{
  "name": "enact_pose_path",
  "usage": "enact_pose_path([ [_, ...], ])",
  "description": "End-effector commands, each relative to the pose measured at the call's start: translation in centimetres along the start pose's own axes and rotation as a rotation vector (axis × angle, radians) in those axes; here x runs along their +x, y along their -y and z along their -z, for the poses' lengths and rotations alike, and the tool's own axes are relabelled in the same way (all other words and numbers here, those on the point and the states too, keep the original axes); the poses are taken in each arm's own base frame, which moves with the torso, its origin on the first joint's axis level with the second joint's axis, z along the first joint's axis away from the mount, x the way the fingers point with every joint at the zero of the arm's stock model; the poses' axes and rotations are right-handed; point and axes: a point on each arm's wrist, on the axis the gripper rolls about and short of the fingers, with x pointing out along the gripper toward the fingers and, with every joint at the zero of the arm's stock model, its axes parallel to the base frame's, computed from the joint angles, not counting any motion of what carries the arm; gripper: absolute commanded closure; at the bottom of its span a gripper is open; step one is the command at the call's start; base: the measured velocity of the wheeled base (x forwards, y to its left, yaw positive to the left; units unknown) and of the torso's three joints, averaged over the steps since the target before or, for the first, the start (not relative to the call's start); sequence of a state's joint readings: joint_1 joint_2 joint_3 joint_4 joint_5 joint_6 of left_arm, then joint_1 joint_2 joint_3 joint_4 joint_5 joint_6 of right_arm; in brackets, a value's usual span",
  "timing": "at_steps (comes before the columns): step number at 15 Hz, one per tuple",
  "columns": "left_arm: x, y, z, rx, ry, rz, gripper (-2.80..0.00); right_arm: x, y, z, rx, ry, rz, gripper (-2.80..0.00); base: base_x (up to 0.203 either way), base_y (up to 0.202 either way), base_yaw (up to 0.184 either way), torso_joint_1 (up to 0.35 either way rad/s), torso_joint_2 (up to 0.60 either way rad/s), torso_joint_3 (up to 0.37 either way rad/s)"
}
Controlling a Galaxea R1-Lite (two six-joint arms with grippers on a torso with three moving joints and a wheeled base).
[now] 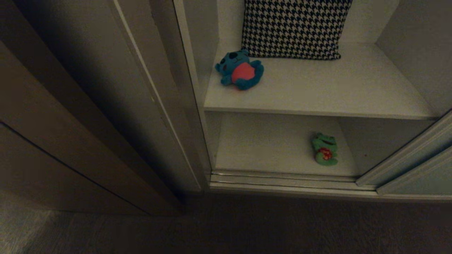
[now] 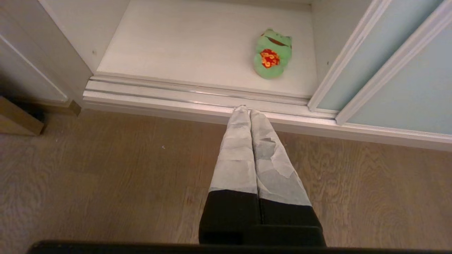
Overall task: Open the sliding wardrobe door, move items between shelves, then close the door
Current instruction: Place the green doll on the higher shelf
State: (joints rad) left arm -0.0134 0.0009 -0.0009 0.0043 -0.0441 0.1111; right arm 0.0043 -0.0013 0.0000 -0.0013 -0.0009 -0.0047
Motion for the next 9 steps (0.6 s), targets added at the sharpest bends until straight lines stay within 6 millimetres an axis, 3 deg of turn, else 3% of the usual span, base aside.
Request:
enact_pose_path([
  [1,0.03,0.00,0.02,-0.001,-0.004,0.001,0.00,0.01,0.00,0.04,-0.001,-0.001,-0.001,0.00,0.000,0.000,0.000,0.000,0.00,0.000],
  [9,0.02,-0.09,-0.02,-0.052,-0.002,-0.039,0.00,0.01,0.00,0.04,0.000,-0.001,-0.001,0.00,0.000,0.000,0.000,0.000,0.00,0.000],
])
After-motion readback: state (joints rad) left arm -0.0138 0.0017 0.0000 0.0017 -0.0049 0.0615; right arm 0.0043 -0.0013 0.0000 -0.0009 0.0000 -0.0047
